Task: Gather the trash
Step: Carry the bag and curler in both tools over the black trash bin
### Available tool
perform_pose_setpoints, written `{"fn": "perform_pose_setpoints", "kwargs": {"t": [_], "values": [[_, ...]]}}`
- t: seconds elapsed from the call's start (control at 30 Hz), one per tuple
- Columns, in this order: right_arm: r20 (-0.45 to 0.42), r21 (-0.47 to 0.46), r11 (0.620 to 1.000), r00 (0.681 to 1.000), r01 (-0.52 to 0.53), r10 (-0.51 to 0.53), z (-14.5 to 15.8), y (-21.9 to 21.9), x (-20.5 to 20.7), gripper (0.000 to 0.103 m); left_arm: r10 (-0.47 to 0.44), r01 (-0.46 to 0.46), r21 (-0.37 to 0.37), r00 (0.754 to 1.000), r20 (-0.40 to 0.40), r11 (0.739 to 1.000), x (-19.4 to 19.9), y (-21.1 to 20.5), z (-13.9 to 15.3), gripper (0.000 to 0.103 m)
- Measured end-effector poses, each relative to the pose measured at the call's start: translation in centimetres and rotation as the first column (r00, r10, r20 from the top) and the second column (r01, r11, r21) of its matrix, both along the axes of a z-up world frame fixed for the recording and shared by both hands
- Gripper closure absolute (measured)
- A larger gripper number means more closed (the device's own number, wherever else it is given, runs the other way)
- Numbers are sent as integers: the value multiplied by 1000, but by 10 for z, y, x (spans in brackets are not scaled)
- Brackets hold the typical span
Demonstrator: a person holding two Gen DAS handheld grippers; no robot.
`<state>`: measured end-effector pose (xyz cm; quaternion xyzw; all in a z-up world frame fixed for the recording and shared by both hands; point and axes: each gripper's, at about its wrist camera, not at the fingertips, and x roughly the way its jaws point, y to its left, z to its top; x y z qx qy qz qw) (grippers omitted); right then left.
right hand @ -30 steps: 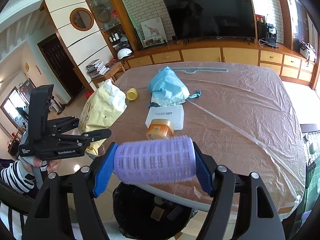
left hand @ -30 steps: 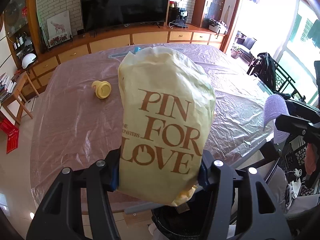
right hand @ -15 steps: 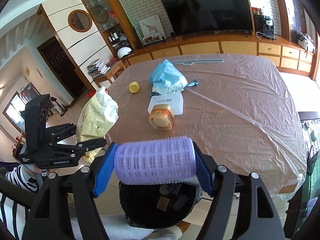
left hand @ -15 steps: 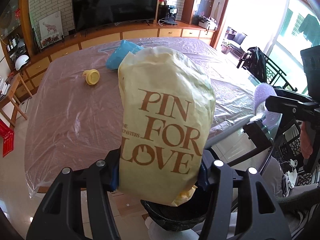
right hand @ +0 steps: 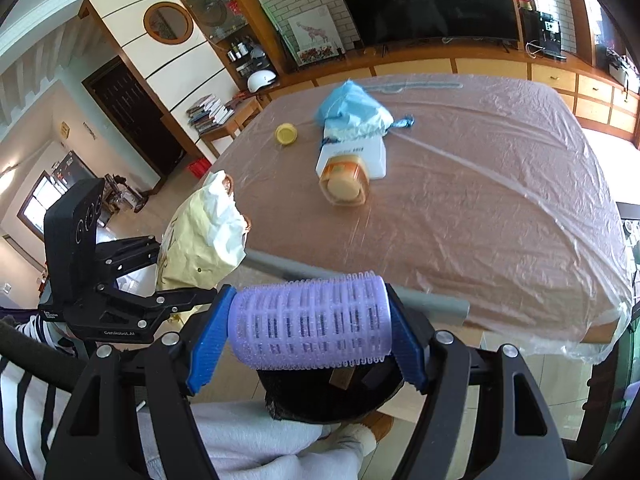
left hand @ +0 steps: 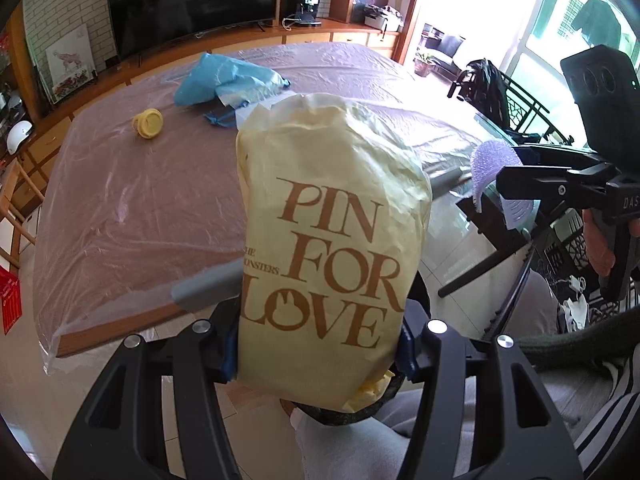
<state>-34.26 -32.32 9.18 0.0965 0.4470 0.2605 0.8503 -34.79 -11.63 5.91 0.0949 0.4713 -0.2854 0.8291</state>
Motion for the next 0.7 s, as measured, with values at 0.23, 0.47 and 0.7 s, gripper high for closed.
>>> {"fn": "perform_pose_setpoints", "kwargs": {"t": [0.23, 0.47, 0.7], "values": [[-51, -5, 1000, 998, -22, 22, -16, 4, -9, 33, -59, 61, 36, 997, -41, 998, -11, -3, -16, 45], [-97, 26, 1000, 995, -11, 14, -31, 2, -13, 33, -84, 89, 58, 992, -90, 994, -17, -9, -32, 45], [-135, 21, 1000, 991, -8, 11, -46, 3, -14, 33, -88, 100, 76, 985, -147, 992, -18, -10, -52, 45]]}}
